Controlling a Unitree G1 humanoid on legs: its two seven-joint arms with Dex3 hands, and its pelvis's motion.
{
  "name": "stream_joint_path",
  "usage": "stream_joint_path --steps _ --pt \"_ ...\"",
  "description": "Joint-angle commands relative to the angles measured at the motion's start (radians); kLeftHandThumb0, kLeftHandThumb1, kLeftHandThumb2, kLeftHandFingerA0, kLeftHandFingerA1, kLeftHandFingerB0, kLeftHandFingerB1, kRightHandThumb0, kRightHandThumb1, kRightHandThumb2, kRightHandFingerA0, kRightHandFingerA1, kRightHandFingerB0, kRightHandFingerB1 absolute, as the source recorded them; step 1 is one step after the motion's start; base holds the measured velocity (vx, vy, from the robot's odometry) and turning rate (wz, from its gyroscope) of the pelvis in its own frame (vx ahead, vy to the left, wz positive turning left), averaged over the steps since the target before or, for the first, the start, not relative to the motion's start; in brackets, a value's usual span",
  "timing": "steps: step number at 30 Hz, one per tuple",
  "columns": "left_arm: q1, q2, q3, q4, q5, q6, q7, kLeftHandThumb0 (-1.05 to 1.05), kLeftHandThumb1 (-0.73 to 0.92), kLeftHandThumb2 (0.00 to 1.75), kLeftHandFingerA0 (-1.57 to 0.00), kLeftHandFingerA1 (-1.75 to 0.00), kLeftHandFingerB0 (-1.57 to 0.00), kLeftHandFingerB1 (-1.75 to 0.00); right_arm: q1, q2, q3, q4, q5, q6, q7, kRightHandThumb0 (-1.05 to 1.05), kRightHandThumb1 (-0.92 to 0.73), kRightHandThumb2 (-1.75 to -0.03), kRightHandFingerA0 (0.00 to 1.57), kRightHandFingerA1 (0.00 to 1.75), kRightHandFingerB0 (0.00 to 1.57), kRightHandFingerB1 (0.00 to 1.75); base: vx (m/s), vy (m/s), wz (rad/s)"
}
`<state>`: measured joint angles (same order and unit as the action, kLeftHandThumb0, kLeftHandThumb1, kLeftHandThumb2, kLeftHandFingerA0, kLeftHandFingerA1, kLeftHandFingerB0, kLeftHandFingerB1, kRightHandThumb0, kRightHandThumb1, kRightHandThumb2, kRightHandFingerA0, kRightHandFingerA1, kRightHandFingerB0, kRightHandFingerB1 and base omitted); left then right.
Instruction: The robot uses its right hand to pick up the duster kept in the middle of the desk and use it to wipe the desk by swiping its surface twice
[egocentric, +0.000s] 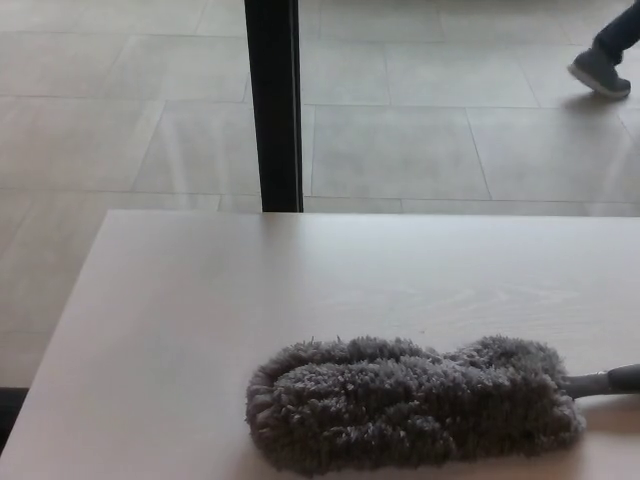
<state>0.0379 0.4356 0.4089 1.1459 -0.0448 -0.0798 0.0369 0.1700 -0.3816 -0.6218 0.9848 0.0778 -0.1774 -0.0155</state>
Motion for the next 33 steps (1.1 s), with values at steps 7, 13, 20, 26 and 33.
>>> stream_joint_path --steps 7,13,20,26,33 --pt "-0.047 0.047 0.117 0.076 -0.1 0.019 0.04 -1.05 0.27 1.35 -1.04 -1.56 -0.31 -1.12 -0.171 -0.189 -0.222 -0.089 0.259 0.089 0.137 -1.05 -0.69 -1.09 0.0 0.46 0.0 0.41 0.0 0.0 0.0" --pt "-0.06 0.047 0.13 0.083 -0.111 0.048 0.017 -1.05 0.32 1.39 -1.07 -1.56 -0.13 -1.05 -0.271 -0.249 -0.065 -0.403 0.133 0.123 0.092 -1.05 -0.69 -1.17 0.0 0.38 0.0 0.38 0.0 0.0 0.0" --pt "-0.06 0.052 0.111 0.09 -0.087 0.045 -0.001 -1.04 0.37 1.39 -1.07 -1.54 0.0 -0.94 -0.332 -0.258 0.262 -0.743 -0.236 -0.036 0.019 -1.05 -0.68 -1.12 0.0 0.12 0.0 0.01 0.0 0.0 0.0" --pt "-0.058 0.051 0.104 0.091 -0.081 0.035 0.0 -1.05 0.37 1.39 -1.01 -1.51 0.0 -0.95 -0.356 -0.235 0.467 -0.822 -0.404 -0.104 0.016 -1.05 -0.7 -1.12 0.0 0.1 0.0 0.0 0.0 0.0 0.0" --pt "-0.067 0.055 0.111 0.095 -0.086 0.037 0.001 -1.05 0.34 1.36 -1.25 -1.63 -0.08 -0.99 -0.395 -0.218 0.774 -0.792 -0.551 -0.202 0.12 -0.99 -0.67 -1.05 0.0 0.08 0.08 0.15 0.0 0.0 0.0"
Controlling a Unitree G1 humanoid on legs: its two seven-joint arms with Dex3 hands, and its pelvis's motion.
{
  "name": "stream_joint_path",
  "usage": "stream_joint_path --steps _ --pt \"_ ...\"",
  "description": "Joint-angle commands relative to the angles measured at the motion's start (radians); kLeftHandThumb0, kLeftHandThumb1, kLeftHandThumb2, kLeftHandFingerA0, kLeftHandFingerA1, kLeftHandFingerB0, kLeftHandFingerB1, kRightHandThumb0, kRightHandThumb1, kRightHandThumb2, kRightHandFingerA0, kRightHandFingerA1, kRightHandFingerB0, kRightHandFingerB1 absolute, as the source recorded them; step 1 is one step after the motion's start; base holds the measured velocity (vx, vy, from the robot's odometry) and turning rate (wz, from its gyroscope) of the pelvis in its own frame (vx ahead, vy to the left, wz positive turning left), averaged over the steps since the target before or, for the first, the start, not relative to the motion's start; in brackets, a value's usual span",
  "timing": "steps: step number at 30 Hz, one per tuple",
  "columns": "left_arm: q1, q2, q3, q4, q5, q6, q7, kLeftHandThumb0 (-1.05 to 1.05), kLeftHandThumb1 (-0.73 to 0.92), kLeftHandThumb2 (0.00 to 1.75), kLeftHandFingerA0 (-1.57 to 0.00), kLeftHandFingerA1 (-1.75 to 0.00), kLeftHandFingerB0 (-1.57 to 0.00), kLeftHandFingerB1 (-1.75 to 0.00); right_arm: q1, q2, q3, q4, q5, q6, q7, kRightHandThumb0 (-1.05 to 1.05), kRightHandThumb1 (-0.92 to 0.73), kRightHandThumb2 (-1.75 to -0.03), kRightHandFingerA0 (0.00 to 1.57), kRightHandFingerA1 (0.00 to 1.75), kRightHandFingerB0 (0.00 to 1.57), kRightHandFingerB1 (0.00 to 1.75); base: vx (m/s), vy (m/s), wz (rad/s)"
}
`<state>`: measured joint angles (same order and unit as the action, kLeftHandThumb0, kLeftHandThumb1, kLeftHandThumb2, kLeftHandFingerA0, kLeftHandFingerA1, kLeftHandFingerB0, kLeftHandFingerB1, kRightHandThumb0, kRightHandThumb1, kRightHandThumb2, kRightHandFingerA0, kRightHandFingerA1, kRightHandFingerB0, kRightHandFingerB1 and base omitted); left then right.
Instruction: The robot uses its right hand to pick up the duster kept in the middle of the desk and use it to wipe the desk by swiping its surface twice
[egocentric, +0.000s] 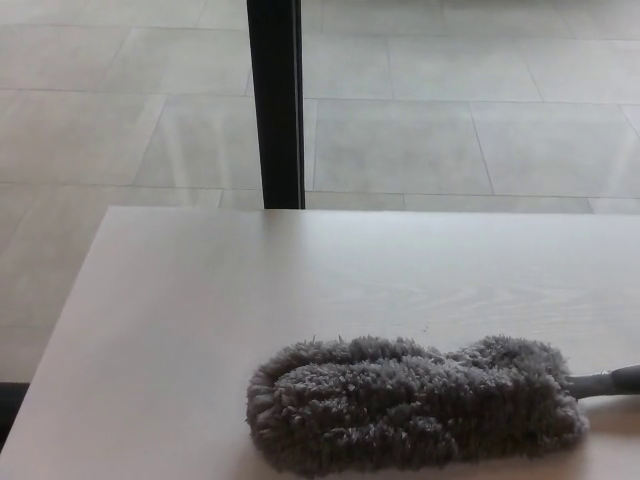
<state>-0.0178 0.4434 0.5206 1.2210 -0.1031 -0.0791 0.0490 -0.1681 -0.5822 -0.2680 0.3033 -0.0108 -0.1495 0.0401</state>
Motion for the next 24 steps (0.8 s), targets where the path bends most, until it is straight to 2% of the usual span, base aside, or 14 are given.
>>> stream_joint_path --steps 1,4,5,6,7,11,12,17,18,19,20,22,23,24 --pt "-0.012 0.048 0.0 0.02 -0.029 0.036 -0.011 -1.05 0.34 1.36 -1.25 -1.63 -0.08 -0.99 -0.061 -0.019 0.426 -0.108 -0.461 -0.227 0.06 -0.99 -0.67 -1.05 0.0 0.08 0.08 0.15 0.0 0.0 0.0" --pt "-0.017 0.054 -0.005 0.018 -0.024 0.042 -0.013 -1.05 0.35 1.37 -1.11 -1.55 -0.03 -0.96 -0.08 -0.02 0.503 -0.092 -0.478 -0.21 0.097 -0.88 -0.62 -1.04 0.0 0.16 0.01 0.21 0.0 0.0 0.0" --pt "-0.018 0.055 -0.007 0.022 -0.022 0.041 -0.019 -1.05 0.53 1.17 -0.55 -1.61 -0.27 -1.41 -0.086 -0.024 0.52 -0.091 -0.488 -0.206 0.097 -0.8 -0.59 -1.03 0.0 0.26 0.04 0.26 0.0 0.0 0.0" --pt "-0.018 0.058 -0.01 0.027 -0.019 0.04 -0.029 -1.05 0.53 1.17 -0.55 -1.61 -0.27 -1.41 -0.089 -0.029 0.542 -0.093 -0.504 -0.201 0.096 -0.8 -0.59 -1.03 0.0 0.26 0.04 0.26 0.0 0.0 0.0" --pt "-0.017 0.056 -0.01 0.025 -0.019 0.034 -0.026 -1.05 0.38 1.39 -0.98 -1.47 0.0 -0.94 -0.095 -0.034 0.568 -0.088 -0.528 -0.206 0.089 -0.78 -0.58 -0.99 0.0 0.35 0.06 0.28 0.0 0.0 0.0" --pt "-0.018 0.056 0.003 0.012 -0.034 0.039 -0.031 -1.05 0.34 1.37 -0.96 -1.48 0.0 -0.94 -0.126 -0.033 0.641 -0.065 -0.592 -0.205 0.051 -0.77 -0.56 -0.97 0.0 0.36 0.06 0.29 0.0 0.0 0.0" --pt "-0.019 0.062 -0.007 0.008 -0.022 0.047 -0.021 -1.04 0.37 1.39 -1.09 -1.54 0.0 -0.94 -0.133 -0.027 0.653 -0.056 -0.587 -0.206 0.045 -0.77 -0.55 -0.97 0.0 0.33 0.07 0.31 0.0 0.0 0.0" --pt "-0.016 0.065 -0.015 0.005 -0.016 0.047 -0.028 -1.03 0.38 1.39 -1.05 -1.5 0.0 -0.93 -0.186 -0.014 0.704 -0.041 -0.59 -0.194 0.039 -0.77 -0.54 -0.96 0.0 0.34 0.06 0.32 0.0 0.0 0.0" --pt "-0.015 0.065 -0.015 0.005 -0.017 0.046 -0.03 -1.05 0.39 1.41 -0.97 -1.48 -0.01 -0.95 -0.199 -0.011 0.717 -0.041 -0.599 -0.186 0.033 -0.76 -0.72 -0.61 0.0 0.38 0.04 0.3 0.0 0.0 0.0" --pt "-0.015 0.064 -0.015 0.006 -0.017 0.044 -0.033 -1.05 0.39 1.41 -0.97 -1.48 -0.01 -0.95 -0.213 -0.007 0.729 -0.044 -0.614 -0.176 0.027 -0.76 -0.72 -0.61 0.0 0.38 0.04 0.3 0.0 0.0 0.0" --pt "-0.022 0.068 -0.017 0.013 -0.015 0.048 -0.034 -1.05 0.38 1.4 -0.95 -1.47 -0.04 -0.96 -0.23 0.006 0.739 -0.037 -0.618 -0.179 0.007 -0.82 -0.54 -0.92 0.01 0.28 0.01 0.31 0.0 0.0 0.0" --pt "-0.024 0.069 -0.014 0.02 -0.018 0.046 -0.036 -1.05 0.38 1.4 -0.95 -1.47 -0.04 -0.96 -0.241 0.009 0.75 -0.034 -0.616 -0.174 0.001 -0.82 -0.54 -0.92 0.01 0.28 0.01 0.31 0.0 0.0 0.0" --pt "-0.024 0.069 -0.006 0.025 -0.026 0.042 -0.043 -1.05 0.35 1.38 -0.95 -1.47 -0.08 -0.99 -0.253 0.017 0.76 -0.037 -0.63 -0.164 -0.01 -0.75 -0.69 -0.61 0.0 0.39 0.06 0.32 0.0 0.0 0.0" --pt "-0.026 0.07 -0.018 0.028 -0.013 0.038 -0.044 -1.04 0.34 1.36 -1.2 -1.58 -0.17 -1.02 -0.277 0.031 0.778 -0.035 -0.657 -0.16 -0.036 -0.78 -0.53 -0.95 0.02 0.36 0.06 0.37 0.0 0.0 0.0"
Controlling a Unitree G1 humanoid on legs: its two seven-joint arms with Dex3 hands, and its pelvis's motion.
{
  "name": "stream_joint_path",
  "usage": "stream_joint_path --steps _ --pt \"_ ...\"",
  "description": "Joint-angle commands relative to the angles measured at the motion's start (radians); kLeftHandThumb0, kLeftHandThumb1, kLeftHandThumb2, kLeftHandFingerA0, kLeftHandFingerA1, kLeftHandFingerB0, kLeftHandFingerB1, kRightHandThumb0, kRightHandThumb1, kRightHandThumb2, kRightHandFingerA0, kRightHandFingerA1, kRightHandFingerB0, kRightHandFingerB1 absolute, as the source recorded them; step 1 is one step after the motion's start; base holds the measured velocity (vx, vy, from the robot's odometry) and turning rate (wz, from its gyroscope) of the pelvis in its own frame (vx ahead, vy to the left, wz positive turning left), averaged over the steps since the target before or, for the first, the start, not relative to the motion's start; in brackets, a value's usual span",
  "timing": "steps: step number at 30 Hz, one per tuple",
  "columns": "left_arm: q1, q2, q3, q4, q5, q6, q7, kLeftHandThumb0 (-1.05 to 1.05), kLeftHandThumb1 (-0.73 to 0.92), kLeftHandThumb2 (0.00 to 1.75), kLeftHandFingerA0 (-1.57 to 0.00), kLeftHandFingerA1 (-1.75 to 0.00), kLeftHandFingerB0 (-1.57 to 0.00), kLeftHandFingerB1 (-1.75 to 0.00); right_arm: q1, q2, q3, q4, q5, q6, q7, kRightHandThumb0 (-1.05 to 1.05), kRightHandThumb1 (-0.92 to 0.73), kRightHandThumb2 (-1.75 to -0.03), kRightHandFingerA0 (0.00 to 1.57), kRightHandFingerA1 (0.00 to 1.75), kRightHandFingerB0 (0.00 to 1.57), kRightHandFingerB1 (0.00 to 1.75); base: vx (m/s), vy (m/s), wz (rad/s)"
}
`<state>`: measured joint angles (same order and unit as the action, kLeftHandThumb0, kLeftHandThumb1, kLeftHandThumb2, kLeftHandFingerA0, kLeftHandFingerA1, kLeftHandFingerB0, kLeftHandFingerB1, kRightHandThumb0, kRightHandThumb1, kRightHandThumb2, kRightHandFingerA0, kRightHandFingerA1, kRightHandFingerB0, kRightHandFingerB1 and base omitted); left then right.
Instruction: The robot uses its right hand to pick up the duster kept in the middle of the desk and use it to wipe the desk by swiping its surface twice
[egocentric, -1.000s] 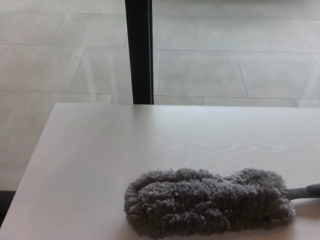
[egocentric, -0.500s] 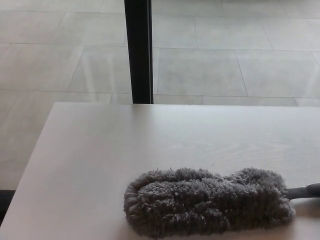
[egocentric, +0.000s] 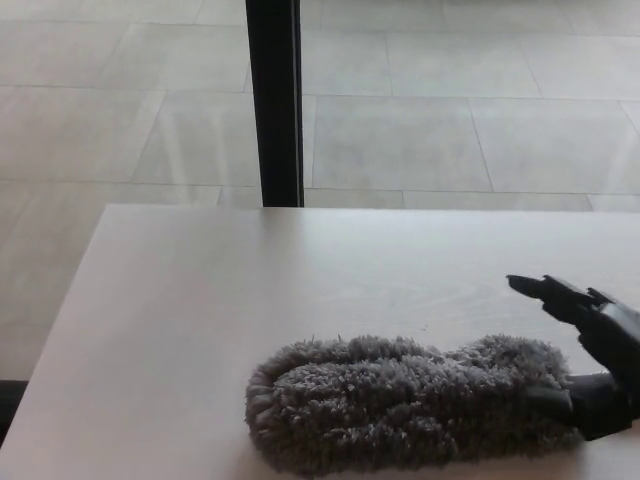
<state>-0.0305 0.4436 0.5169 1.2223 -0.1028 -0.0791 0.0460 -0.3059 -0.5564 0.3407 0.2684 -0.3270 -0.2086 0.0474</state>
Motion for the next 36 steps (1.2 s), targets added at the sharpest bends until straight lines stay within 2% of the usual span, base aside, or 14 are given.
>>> stream_joint_path --steps 1,3,5,6,10,11,12,15,16,29,30,31,33,36 --pt "-0.008 0.066 -0.016 0.015 -0.014 0.04 -0.041 -1.05 0.33 1.36 -1.14 -1.55 -0.1 -0.99 -0.152 0.017 0.176 0.007 -0.335 -0.108 -0.047 -0.78 -0.52 -0.93 0.0 0.36 0.08 0.38 0.0 0.0 0.0" --pt "-0.006 0.065 -0.022 0.013 -0.008 0.041 -0.033 -1.05 0.54 1.19 -0.68 -1.62 -0.33 -1.41 -0.168 0.029 0.189 0.023 -0.324 -0.121 -0.05 -0.73 -0.49 -0.9 0.01 0.39 0.06 0.4 0.0 0.0 0.0" --pt "-0.005 0.061 -0.017 0.011 -0.017 0.038 -0.042 -1.05 0.36 1.38 -1.17 -1.58 -0.18 -1.04 -0.194 0.052 0.214 0.055 -0.332 -0.136 -0.065 -0.7 -0.65 -0.6 0.03 0.44 0.13 0.34 0.0 0.0 0.0" --pt "-0.006 0.06 -0.014 0.011 -0.022 0.039 -0.046 -1.05 0.53 1.21 -0.55 -1.63 -0.33 -1.46 -0.202 0.055 0.225 0.069 -0.342 -0.141 -0.081 -0.71 -0.65 -0.59 0.03 0.45 0.12 0.35 0.0 0.0 0.0" --pt "-0.015 0.063 0.002 0.023 -0.04 0.037 -0.065 -1.05 0.5 1.2 -0.55 -1.62 -0.39 -1.49 -0.228 0.076 0.267 0.132 -0.383 -0.156 -0.149 -0.73 -0.46 -0.87 0.01 0.4 0.09 0.45 0.0 0.0 0.0" --pt "-0.01 0.065 -0.012 0.018 -0.024 0.03 -0.061 -1.05 0.22 1.31 -1.22 -1.6 -0.37 -1.13 -0.225 0.084 0.281 0.158 -0.389 -0.16 -0.167 -0.7 -0.45 -0.85 0.0 0.42 0.1 0.47 0.0 0.0 0.0" --pt "-0.01 0.065 -0.016 0.015 -0.021 0.032 -0.059 -1.05 0.47 1.25 -0.63 -1.62 -0.41 -1.48 -0.226 0.084 0.291 0.172 -0.399 -0.164 -0.181 -0.69 -0.45 -0.84 0.01 0.45 0.1 0.49 0.0 0.0 0.0" --pt "-0.004 0.065 -0.016 0.013 -0.024 0.025 -0.074 -1.01 0.22 1.29 -1.17 -1.54 -0.26 -1.04 -0.226 0.082 0.312 0.208 -0.413 -0.174 -0.201 -0.37 -0.43 -0.98 0.05 0.57 0.0 0.51 0.0 0.0 0.0" --pt "-0.002 0.068 -0.02 0.018 -0.02 0.02 -0.08 -1.05 0.5 1.19 -0.63 -1.54 -0.41 -1.42 -0.226 0.077 0.325 0.221 -0.429 -0.175 -0.21 -0.54 -0.6 -0.58 0.01 0.56 0.16 0.41 0.0 0.0 0.0" --pt "0.014 0.069 -0.035 0.035 -0.016 0.008 -0.101 -1.05 0.46 1.24 -0.7 -1.54 -0.47 -1.44 -0.227 0.014 0.39 0.395 -0.489 -0.281 -0.289 -0.36 -0.59 -0.57 0.12 0.69 0.27 0.5 0.0 0.0 0.0" --pt "0.019 0.07 -0.042 0.029 -0.011 0.004 -0.107 -1.05 0.37 1.38 -1.37 -1.64 -0.6 -1.24 -0.228 0.011 0.396 0.424 -0.509 -0.333 -0.378 -0.33 -0.68 -0.59 0.37 1.01 0.38 0.52 0.0 0.0 0.0" --pt "0.019 0.069 -0.046 0.028 -0.01 0.005 -0.104 -1.05 0.45 1.29 -0.7 -1.55 -0.52 -1.43 -0.229 0.013 0.41 0.443 -0.558 -0.364 -0.525 -0.32 -0.79 -0.67 0.62 1.53 0.54 0.7 0.0 0.0 0.0" --pt "0.016 0.07 -0.035 0.038 -0.021 0.006 -0.105 -1.05 0.35 1.38 -1.35 -1.63 -0.55 -1.2 -0.234 0.027 0.439 0.464 -0.641 -0.359 -0.759 -0.33 -0.77 -0.66 0.85 1.71 0.68 0.95 0.0 0.0 0.0" --pt "0.018 0.067 -0.038 0.035 -0.02 0.006 -0.109 -1.05 0.41 1.3 -0.73 -1.54 -0.59 -1.46 -0.246 0.037 0.478 0.471 -0.716 -0.325 -0.945 -0.28 -0.72 -0.71 0.86 1.75 0.67 1.31 0.0 0.0 0.0"
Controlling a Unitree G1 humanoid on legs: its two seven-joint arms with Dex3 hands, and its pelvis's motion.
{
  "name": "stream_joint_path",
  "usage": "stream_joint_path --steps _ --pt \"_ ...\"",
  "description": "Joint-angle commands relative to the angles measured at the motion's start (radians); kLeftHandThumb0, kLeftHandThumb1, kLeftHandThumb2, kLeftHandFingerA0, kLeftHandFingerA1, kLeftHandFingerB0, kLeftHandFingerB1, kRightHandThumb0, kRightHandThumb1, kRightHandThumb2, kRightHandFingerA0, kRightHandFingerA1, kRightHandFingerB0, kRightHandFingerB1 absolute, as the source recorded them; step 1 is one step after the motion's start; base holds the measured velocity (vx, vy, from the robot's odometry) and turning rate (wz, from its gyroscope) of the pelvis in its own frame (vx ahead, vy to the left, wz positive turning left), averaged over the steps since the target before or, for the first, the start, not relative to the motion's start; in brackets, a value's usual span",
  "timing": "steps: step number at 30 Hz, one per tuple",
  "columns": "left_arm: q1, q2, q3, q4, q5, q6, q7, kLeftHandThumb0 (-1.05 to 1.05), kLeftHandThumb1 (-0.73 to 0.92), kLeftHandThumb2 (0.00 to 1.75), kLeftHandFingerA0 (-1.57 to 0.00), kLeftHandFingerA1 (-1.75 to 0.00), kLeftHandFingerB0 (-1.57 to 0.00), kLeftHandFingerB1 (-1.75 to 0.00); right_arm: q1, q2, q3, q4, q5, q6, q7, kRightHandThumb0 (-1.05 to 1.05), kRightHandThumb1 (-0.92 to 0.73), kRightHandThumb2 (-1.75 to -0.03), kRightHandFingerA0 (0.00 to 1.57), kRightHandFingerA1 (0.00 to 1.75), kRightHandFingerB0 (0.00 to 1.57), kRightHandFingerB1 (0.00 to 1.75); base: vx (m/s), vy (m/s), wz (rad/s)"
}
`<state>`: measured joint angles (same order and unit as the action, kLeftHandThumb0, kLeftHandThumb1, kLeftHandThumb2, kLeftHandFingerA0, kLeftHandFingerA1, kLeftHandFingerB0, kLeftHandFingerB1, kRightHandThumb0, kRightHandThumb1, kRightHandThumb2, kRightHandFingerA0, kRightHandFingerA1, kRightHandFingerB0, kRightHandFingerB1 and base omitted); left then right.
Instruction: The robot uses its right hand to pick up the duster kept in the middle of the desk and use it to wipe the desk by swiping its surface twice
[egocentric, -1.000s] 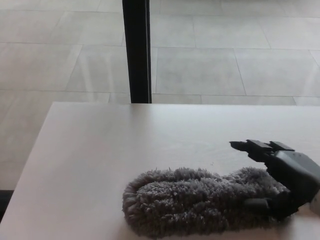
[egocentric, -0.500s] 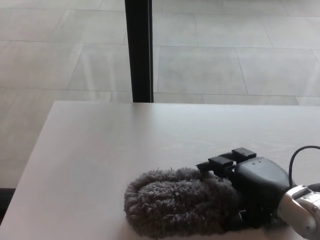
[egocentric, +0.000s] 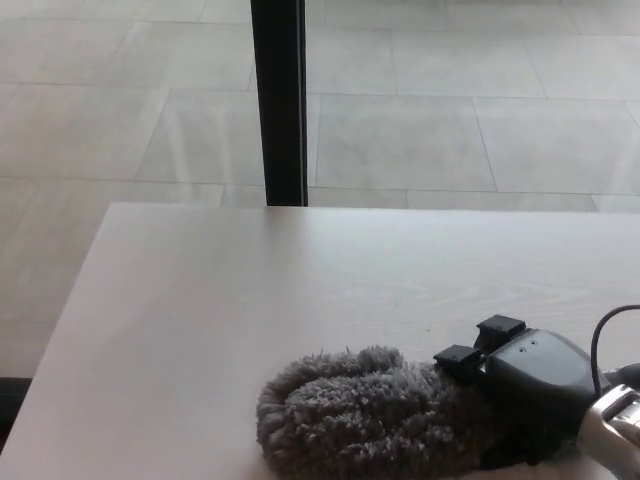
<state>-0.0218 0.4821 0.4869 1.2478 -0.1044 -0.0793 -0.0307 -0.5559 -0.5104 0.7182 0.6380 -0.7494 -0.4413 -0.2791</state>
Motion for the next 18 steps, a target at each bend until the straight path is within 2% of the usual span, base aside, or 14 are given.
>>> stream_joint_path --steps 1,2,3,4,5,6,7,8,11,12,13,16,17,18 --pt "0.009 0.029 -0.008 0.009 -0.018 0.006 -0.032 -1.05 0.41 1.3 -0.73 -1.54 -0.59 -1.46 0.002 -0.008 0.104 0.104 -0.294 -0.092 -0.624 -0.28 -0.72 -0.71 0.86 1.75 0.67 1.31 0.0 0.0 0.0" --pt "0.012 0.026 -0.011 0.01 -0.014 0.001 -0.029 -1.05 0.41 1.36 -0.84 -1.36 -0.68 -1.27 0.001 -0.002 0.105 0.108 -0.295 -0.096 -0.652 -0.26 -0.68 -0.77 0.86 1.75 0.65 1.45 0.0 0.0 0.0" --pt "0.014 0.022 -0.013 -0.003 -0.014 0.005 -0.024 -1.05 0.43 1.37 -0.74 -1.54 -0.58 -1.44 -0.005 0.021 0.112 0.112 -0.304 -0.084 -0.702 -0.38 -0.58 -1.02 1.15 1.33 0.78 1.12 0.0 0.0 0.0" --pt "0.015 0.021 -0.012 -0.005 -0.015 0.004 -0.023 -1.05 0.43 1.37 -0.74 -1.54 -0.58 -1.44 -0.01 0.023 0.117 0.116 -0.305 -0.084 -0.712 -0.38 -0.58 -1.02 1.15 1.33 0.78 1.12 0.0 0.0 0.0" --pt "0.01 0.02 -0.008 0.005 -0.018 0.003 -0.025 -1.05 0.46 1.44 -0.94 -1.41 -0.7 -1.26 -0.008 0.035 0.115 0.089 -0.306 -0.068 -0.697 -0.24 -0.66 -0.85 1.15 1.75 0.65 1.39 0.0 0.0 0.0" --pt "0.01 0.019 -0.01 0.003 -0.017 0.003 -0.022 -1.03 0.42 1.41 -0.77 -1.53 -0.58 -1.41 -0.004 0.041 0.113 0.08 -0.3 -0.07 -0.688 -0.22 -0.63 -0.92 1.21 1.75 0.68 1.41 0.0 0.0 0.0" --pt "0.011 0.017 -0.012 0.0 -0.015 0.0 -0.025 -1.04 0.41 1.43 -0.79 -1.54 -0.59 -1.4 -0.001 0.045 0.113 0.073 -0.298 -0.072 -0.691 -0.28 -0.65 -0.88 1.02 1.75 0.67 1.45 0.0 0.0 0.0" --pt "0.008 0.017 -0.012 0.004 -0.014 -0.003 -0.025 -1.02 0.41 1.44 -0.81 -1.53 -0.59 -1.39 0.005 0.053 0.115 0.048 -0.298 -0.06 -0.667 -0.29 -0.67 -0.86 1.04 1.75 0.64 1.51 0.0 0.0 0.0" --pt "-0.002 0.018 -0.009 0.008 -0.018 0.005 -0.029 -1.0 0.48 1.46 -0.91 -1.38 -0.73 -1.26 0.0 0.062 0.125 0.041 -0.302 -0.069 -0.669 -0.21 -0.59 -0.96 1.26 1.73 0.69 1.34 0.0 0.0 0.0" --pt "-0.003 0.02 -0.016 0.008 -0.01 0.001 -0.026 -0.99 0.38 1.5 -0.79 -1.52 -0.59 -1.39 0.005 0.064 0.124 0.023 -0.302 -0.06 -0.656 -0.28 -0.62 -0.89 1.05 1.75 0.65 1.46 0.0 0.0 0.0" --pt "-0.006 0.019 -0.015 0.011 -0.01 0.002 -0.019 -1.02 0.4 1.47 -0.87 -1.4 -0.69 -1.28 0.003 0.066 0.128 0.022 -0.306 -0.063 -0.664 -0.29 -0.63 -0.86 1.01 1.75 0.65 1.43 0.0 0.0 0.0" --pt "-0.009 0.016 -0.005 0.006 -0.023 0.001 -0.025 -0.98 0.35 1.55 -0.81 -1.55 -0.61 -1.4 -0.004 0.08 0.142 0.022 -0.325 -0.055 -0.703 -0.31 -0.62 -0.81 0.96 1.75 0.68 1.31 0.0 0.0 0.0" --pt "-0.006 0.016 -0.011 0.002 -0.017 -0.004 -0.026 -1.05 0.52 1.57 -0.86 -1.42 -0.79 -1.34 -0.003 0.088 0.148 0.026 -0.333 -0.046 -0.722 -0.41 -0.54 -1.01 1.19 1.35 0.75 1.07 0.0 0.0 0.0" --pt "-0.001 0.017 -0.023 -0.003 -0.005 -0.014 -0.022 -1.03 0.41 1.49 -0.88 -1.41 -0.77 -1.31 -0.001 0.095 0.154 0.036 -0.333 -0.051 -0.732 -0.41 -0.53 -0.99 1.17 1.35 0.74 1.05 0.0 0.0 0.0"
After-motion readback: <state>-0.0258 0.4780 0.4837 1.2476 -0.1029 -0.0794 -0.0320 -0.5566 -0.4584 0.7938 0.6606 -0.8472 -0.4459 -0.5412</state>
